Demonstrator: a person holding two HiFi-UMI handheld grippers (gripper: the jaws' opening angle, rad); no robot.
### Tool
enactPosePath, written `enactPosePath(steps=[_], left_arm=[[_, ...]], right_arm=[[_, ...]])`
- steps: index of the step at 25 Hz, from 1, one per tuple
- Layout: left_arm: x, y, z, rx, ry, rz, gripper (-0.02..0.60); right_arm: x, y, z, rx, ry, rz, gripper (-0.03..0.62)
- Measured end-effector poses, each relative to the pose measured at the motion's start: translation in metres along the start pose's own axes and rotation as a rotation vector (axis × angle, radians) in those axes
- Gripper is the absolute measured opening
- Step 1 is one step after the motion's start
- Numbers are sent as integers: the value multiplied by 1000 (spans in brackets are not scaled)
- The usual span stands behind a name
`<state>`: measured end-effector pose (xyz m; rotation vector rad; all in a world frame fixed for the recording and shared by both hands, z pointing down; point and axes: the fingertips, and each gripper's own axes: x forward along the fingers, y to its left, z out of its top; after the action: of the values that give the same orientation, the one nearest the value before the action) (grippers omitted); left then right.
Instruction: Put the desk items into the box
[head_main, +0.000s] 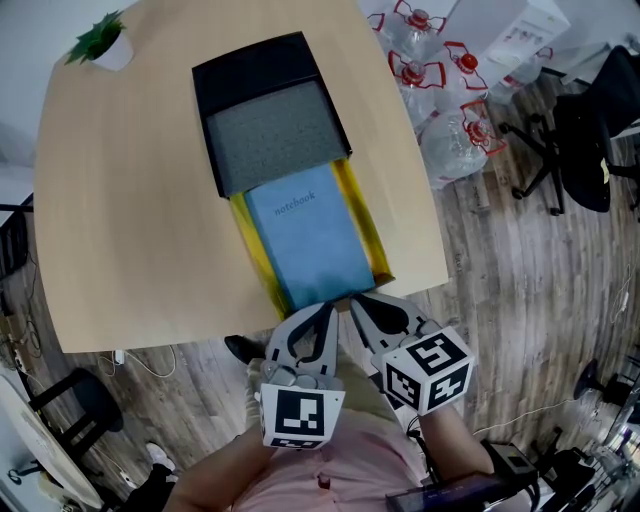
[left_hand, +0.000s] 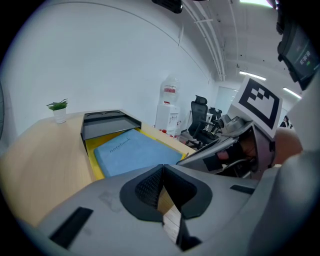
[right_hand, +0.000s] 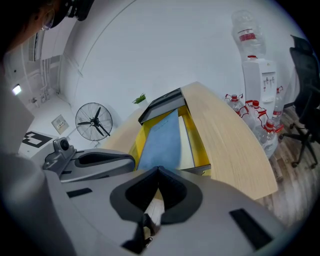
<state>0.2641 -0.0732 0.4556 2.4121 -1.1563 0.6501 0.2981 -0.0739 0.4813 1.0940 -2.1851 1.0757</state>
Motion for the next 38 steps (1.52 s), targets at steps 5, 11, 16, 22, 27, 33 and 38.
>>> enactPosePath(steps=[5,11,16,22,27,33,38], left_arm=[[-4,2,7,7,-21,9,11],[-16,4,20,30,-55,39,11],[-39,11,46,28,-139,100,11],[-71,26,90,89,-236,170,11],[-104,41,143,88,-367,252,11],[-155,50,196,102,-535,349,11],[-188,51,222,116,-625,394,11]], right_arm=[[-4,-2,6,-12,-22,-18,2],[-15,5,17,-38,-67,-17,2],[-31,21,33,-77,-130,-11,2],[-56,49,81,-150,-269,5,2],[-86,73,131,-244,-423,-13,2],[-133,105,172,-394,-615,-68,2],[-161,128,189,-502,-720,-118,2]])
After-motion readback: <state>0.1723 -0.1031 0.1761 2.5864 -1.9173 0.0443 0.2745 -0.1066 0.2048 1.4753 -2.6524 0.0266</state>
